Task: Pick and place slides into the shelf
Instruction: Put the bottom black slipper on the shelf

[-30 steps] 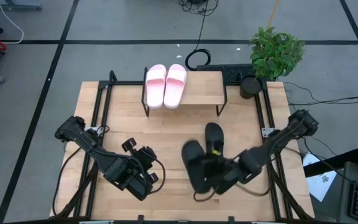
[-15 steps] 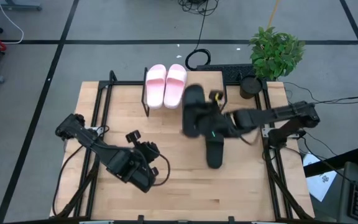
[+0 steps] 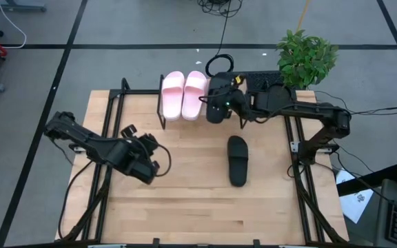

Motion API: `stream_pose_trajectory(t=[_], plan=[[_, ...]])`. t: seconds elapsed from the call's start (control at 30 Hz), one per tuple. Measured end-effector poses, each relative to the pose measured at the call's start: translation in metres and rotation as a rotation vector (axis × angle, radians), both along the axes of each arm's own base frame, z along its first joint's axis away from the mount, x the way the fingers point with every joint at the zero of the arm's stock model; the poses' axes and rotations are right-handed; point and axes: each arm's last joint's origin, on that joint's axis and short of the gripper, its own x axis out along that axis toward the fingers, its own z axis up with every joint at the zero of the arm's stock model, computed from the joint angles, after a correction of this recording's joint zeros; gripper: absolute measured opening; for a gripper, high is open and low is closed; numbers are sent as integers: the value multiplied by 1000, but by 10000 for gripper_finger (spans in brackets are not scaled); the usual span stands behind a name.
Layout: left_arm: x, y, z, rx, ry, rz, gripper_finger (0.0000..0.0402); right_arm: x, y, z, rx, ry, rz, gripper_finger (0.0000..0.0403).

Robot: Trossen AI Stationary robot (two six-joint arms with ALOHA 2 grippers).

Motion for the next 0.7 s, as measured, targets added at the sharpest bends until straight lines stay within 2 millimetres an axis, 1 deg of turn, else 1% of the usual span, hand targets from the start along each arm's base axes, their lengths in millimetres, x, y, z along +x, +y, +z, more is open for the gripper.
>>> stream_pose_trajectory(t=[0.13,0.27,0.4,0.6,0.7], plan=[[-12,6,-1,-3,-8,3,47,-1,-14,-21,9,44,32,0],[-16,9,-2,10,6,-12,47,-1,-23,-35,-30,65,42,0],[-15,11,-3,26,28,-34,47,-1,-28,-41,-29,49,51,0],[-13,17,-2,45,50,-39,47,-4,-39,-41,-10,36,61,0],[-12,20,-2,53,59,-39,47,-3,-44,-43,-9,30,58,0]])
